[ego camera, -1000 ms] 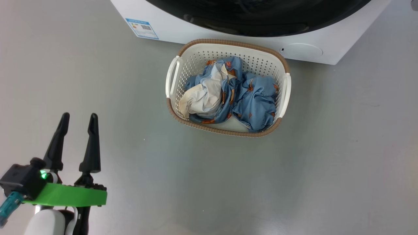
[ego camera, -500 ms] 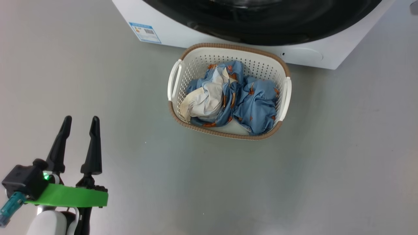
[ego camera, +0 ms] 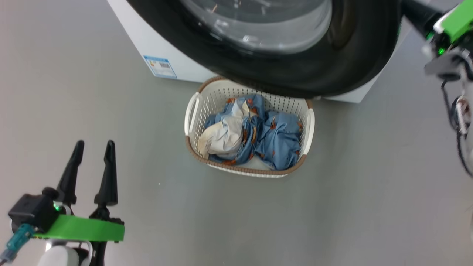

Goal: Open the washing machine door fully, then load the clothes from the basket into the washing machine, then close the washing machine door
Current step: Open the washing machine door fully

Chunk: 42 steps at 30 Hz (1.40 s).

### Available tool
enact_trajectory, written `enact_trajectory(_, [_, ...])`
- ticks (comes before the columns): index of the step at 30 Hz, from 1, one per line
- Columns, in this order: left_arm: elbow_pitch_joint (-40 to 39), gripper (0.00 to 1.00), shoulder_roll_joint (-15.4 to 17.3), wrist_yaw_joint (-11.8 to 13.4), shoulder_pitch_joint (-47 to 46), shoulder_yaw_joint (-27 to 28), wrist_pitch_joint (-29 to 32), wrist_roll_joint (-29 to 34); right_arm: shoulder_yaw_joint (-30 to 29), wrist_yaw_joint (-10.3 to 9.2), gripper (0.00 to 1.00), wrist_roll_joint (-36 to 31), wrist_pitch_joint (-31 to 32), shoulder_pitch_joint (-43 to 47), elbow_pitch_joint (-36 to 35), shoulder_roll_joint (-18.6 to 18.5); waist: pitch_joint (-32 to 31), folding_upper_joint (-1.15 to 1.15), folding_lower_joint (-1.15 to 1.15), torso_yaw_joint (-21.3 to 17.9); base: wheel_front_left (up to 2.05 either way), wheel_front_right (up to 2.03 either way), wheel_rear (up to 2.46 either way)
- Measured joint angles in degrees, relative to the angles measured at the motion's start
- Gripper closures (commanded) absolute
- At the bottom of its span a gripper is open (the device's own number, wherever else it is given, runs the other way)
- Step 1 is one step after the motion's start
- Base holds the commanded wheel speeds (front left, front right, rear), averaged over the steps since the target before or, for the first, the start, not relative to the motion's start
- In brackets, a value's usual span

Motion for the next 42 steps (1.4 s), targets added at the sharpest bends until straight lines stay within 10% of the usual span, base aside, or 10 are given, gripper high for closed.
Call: enact_trajectory(42, [2.69,0.0,-0.59,0.0,10.26,0.96,0.0,3.0,5.43,0.0,1.0,8.77,11.02,30.47,-15.19,6.0,-17.53,0.0,0.0,5.94,0.0,0.0,0.0])
